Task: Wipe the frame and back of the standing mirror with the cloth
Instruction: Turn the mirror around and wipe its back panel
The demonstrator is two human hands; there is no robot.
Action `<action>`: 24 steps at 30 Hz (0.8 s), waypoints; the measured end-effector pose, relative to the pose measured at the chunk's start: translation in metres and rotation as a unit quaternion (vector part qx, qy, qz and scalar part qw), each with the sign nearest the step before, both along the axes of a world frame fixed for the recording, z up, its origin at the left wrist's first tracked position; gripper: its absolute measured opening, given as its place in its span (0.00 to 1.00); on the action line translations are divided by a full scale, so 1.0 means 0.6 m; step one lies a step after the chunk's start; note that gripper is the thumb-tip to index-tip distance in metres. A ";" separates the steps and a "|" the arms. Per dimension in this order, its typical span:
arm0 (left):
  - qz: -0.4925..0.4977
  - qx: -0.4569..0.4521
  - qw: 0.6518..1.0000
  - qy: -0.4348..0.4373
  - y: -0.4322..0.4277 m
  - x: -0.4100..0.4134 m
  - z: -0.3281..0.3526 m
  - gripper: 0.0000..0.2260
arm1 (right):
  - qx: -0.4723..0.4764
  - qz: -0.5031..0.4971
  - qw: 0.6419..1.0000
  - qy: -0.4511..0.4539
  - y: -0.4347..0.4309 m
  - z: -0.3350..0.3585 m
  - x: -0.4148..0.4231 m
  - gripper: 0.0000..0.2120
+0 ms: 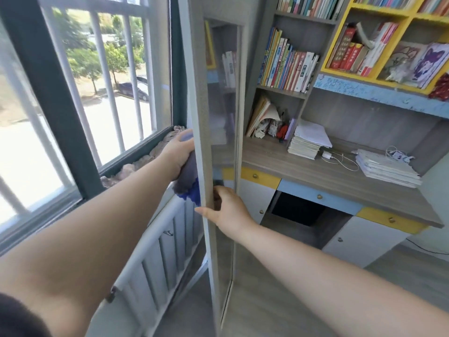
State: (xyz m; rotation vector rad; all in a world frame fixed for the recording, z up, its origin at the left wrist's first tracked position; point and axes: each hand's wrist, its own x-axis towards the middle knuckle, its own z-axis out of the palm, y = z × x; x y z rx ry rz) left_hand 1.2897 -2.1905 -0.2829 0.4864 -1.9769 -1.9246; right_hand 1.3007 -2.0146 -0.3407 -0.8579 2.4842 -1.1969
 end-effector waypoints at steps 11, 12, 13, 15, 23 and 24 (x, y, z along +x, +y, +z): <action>0.084 -0.127 0.986 0.070 0.042 0.121 -0.017 0.11 | 0.039 -0.023 0.998 0.048 -0.013 -0.012 0.012 0.13; 0.073 -0.154 0.983 0.066 0.041 0.125 -0.012 0.16 | 0.038 -0.025 0.998 0.051 -0.013 -0.012 0.011 0.12; 0.062 -0.179 0.980 0.057 0.041 0.127 -0.004 0.19 | 0.034 -0.025 0.998 0.052 -0.013 -0.013 0.010 0.12; 0.042 -0.241 0.969 0.042 0.041 0.127 0.015 0.21 | 0.020 -0.030 0.998 0.046 -0.015 -0.013 0.009 0.12; 0.028 -0.329 0.943 0.033 0.015 0.104 0.038 0.21 | -0.004 -0.072 0.997 0.029 -0.046 -0.005 0.004 0.10; 0.028 -0.327 0.944 0.034 0.009 0.100 0.038 0.21 | -0.006 -0.077 0.997 0.029 -0.052 -0.003 0.004 0.10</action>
